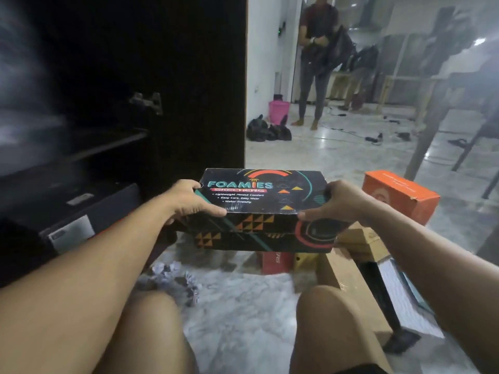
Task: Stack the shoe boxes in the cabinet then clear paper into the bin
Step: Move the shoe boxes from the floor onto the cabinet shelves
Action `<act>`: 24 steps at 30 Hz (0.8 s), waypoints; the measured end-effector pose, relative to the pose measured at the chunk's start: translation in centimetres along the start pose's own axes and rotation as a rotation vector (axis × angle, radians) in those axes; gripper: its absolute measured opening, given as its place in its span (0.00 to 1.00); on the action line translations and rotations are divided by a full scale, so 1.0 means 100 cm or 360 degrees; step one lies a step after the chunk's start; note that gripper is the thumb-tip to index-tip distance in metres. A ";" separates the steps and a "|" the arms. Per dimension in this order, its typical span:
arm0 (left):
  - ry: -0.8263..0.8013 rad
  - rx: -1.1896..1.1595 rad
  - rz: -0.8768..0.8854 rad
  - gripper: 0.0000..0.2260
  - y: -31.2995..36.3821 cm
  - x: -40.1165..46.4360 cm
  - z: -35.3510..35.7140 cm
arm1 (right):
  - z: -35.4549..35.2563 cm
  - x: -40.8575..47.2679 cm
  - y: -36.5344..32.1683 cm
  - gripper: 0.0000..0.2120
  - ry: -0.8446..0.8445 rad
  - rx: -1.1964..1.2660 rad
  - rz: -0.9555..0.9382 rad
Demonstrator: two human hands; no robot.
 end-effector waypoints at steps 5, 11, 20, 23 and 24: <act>0.0201 -0.0030 -0.0169 0.34 -0.054 0.002 -0.064 | 0.058 0.058 -0.050 0.23 -0.0141 -0.0063 -0.0107; 0.0417 -0.0142 -0.0462 0.32 -0.128 -0.002 -0.122 | 0.140 0.111 -0.119 0.29 -0.0292 -0.0130 -0.0296; 0.0807 -0.0320 -0.0581 0.35 -0.189 -0.005 -0.201 | 0.236 0.173 -0.201 0.30 -0.0389 0.0048 -0.0554; 0.0959 -0.0358 -0.0608 0.27 -0.199 -0.003 -0.226 | 0.257 0.196 -0.227 0.30 -0.0373 0.0086 -0.0614; 0.1006 -0.0382 -0.0611 0.27 -0.201 -0.002 -0.233 | 0.264 0.203 -0.235 0.30 -0.0366 0.0099 -0.0625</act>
Point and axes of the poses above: each hand's wrist, its own x-axis towards the middle knuckle, its own z-axis out of the palm, y = z × x, the point moved 9 cm from there along x, towards the middle knuckle, and after that the axes turned 5 degrees about -z, right-handed, at the moved point
